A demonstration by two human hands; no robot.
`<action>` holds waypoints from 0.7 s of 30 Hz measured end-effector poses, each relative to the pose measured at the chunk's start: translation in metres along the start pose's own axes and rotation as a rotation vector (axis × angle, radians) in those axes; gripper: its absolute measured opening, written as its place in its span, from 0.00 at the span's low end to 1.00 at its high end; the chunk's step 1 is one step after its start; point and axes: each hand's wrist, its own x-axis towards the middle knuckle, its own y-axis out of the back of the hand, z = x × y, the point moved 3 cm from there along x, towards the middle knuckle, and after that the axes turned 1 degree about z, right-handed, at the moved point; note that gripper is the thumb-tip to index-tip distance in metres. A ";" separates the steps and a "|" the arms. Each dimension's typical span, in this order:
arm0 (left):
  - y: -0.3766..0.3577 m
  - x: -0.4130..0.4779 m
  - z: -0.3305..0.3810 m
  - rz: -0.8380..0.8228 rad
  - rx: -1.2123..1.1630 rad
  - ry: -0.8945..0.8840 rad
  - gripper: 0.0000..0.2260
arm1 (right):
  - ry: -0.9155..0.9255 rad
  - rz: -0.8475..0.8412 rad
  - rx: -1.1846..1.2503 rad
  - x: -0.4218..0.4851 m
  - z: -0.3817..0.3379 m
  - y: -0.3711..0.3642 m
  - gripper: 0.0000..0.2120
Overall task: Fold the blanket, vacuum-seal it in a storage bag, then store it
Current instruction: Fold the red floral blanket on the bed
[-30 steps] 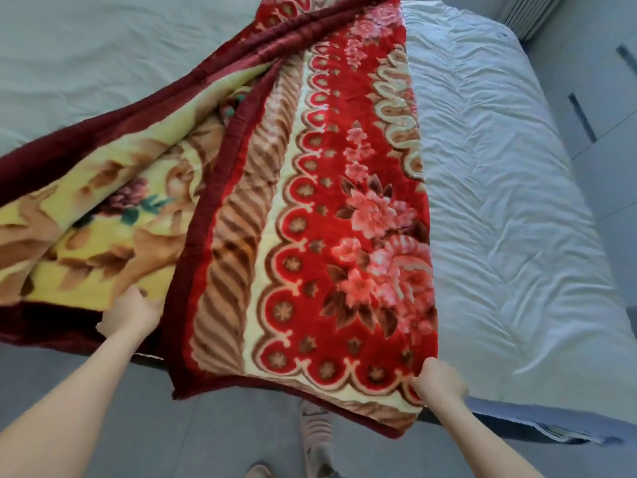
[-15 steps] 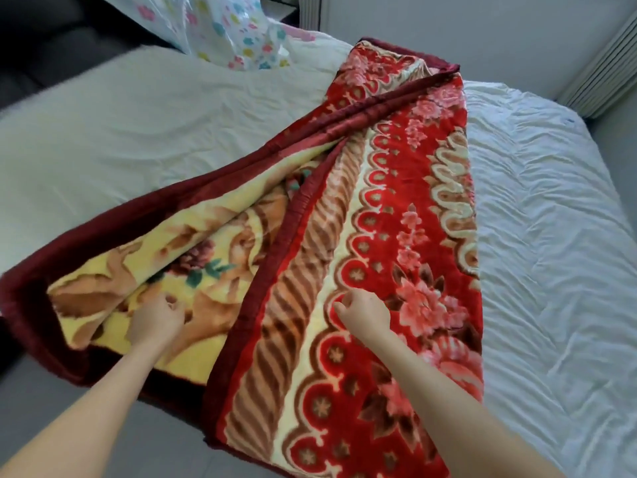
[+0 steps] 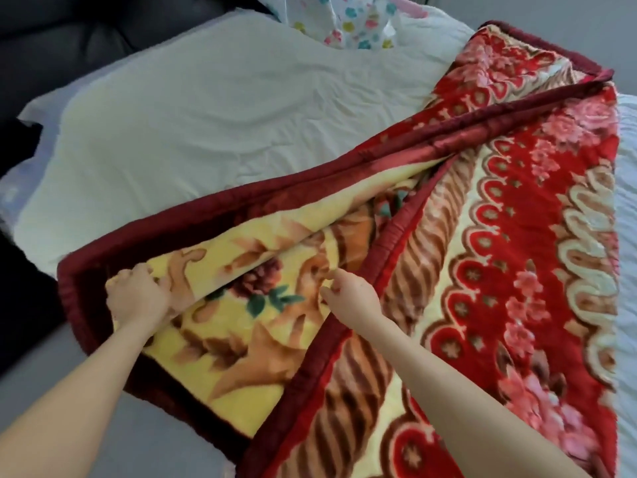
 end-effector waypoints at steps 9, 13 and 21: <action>-0.032 0.136 -0.017 -0.125 0.154 -0.211 0.31 | -0.006 -0.095 -0.018 0.084 -0.083 -0.052 0.19; -0.050 0.172 -0.036 -0.254 0.251 -0.183 0.35 | -0.039 -0.132 -0.022 0.098 -0.098 -0.073 0.17; 0.019 0.127 -0.021 -0.394 0.068 -0.587 0.10 | -0.221 -0.140 0.472 0.072 -0.136 -0.061 0.21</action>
